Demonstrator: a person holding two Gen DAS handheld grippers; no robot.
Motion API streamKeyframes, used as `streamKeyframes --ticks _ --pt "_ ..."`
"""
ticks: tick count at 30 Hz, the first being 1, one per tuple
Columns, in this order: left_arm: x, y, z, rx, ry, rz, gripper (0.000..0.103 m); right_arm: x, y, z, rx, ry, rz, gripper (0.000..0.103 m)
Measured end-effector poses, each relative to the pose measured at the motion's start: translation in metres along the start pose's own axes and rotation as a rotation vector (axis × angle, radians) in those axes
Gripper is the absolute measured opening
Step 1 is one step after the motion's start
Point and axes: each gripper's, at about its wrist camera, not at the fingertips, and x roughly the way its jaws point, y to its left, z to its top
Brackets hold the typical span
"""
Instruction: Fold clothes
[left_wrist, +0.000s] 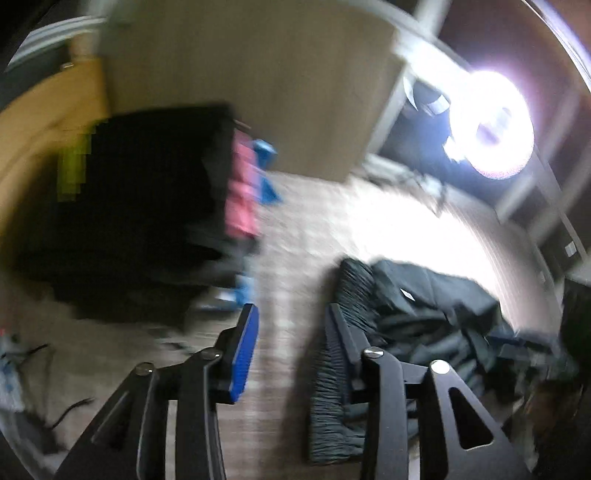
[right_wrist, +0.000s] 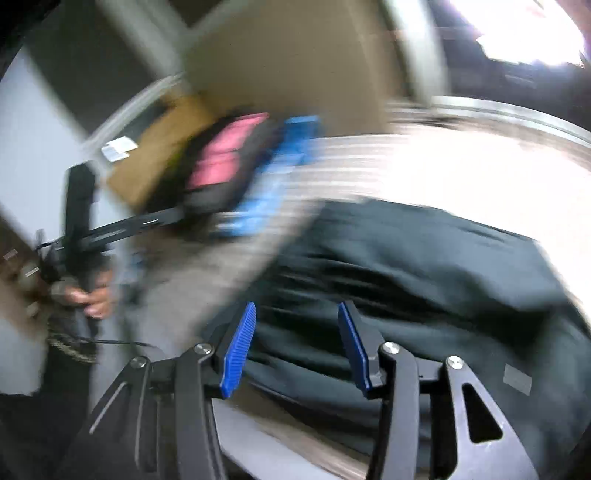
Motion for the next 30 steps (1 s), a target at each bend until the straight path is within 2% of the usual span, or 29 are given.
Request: streamKeyframes --ticks 2,4,8,12,15,17,19,20,22,23,24,25,26,27,29,30 --pt "0.025 -0.018 0.002 0.024 0.047 -0.039 0.042 -0.036 -0.059 -0.025 0.111 -0.016 -0.125 0.047" --pt "0.055 -0.038 0.007 0.050 0.088 -0.064 0.048 -0.065 -0.105 -0.049 0.209 -0.025 -0.205 0.047" --pt "0.098 -0.067 0.015 0.104 0.127 -0.031 0.049 -0.124 -0.177 -0.108 0.411 -0.066 -0.330 0.051" --pt "0.135 -0.077 0.025 0.113 0.182 0.023 0.052 -0.147 -0.194 -0.148 0.503 -0.116 -0.297 0.062" --pt "0.154 -0.077 0.028 0.113 0.206 0.085 0.053 -0.130 -0.180 -0.155 0.456 -0.097 -0.283 0.063" --pt "0.163 -0.076 0.029 0.079 0.224 0.072 0.053 -0.110 -0.168 -0.153 0.409 -0.071 -0.283 0.064" --pt "0.171 -0.076 0.028 0.062 0.234 0.065 0.050 -0.093 -0.162 -0.151 0.347 -0.026 -0.338 0.065" --pt "0.172 -0.077 0.027 0.059 0.235 0.065 0.047 -0.083 -0.163 -0.151 0.321 0.002 -0.404 0.065" --pt "0.174 -0.076 0.024 0.045 0.246 0.059 0.022 -0.070 -0.171 -0.152 0.318 0.046 -0.491 0.065" --pt "0.174 -0.075 0.023 0.037 0.244 0.057 0.018 -0.066 -0.177 -0.152 0.341 0.059 -0.505 0.065" --pt "0.171 -0.074 0.022 0.031 0.235 0.048 0.002 -0.065 -0.184 -0.152 0.367 0.065 -0.506 0.064" --pt "0.168 -0.073 0.021 0.025 0.225 0.036 0.000 -0.063 -0.189 -0.153 0.385 0.074 -0.498 0.059" --pt "0.161 -0.072 0.022 0.019 0.207 0.032 0.000 -0.062 -0.192 -0.153 0.390 0.086 -0.476 0.025" --pt "0.153 -0.070 0.022 0.013 0.184 0.033 0.000 -0.061 -0.194 -0.151 0.387 0.093 -0.459 0.004" --pt "0.136 -0.067 0.024 0.003 0.137 0.034 0.000 -0.066 -0.191 -0.143 0.354 0.078 -0.444 0.004" --pt "0.127 -0.065 0.025 -0.003 0.114 0.035 0.000 -0.076 -0.190 -0.136 0.342 0.042 -0.449 0.003"
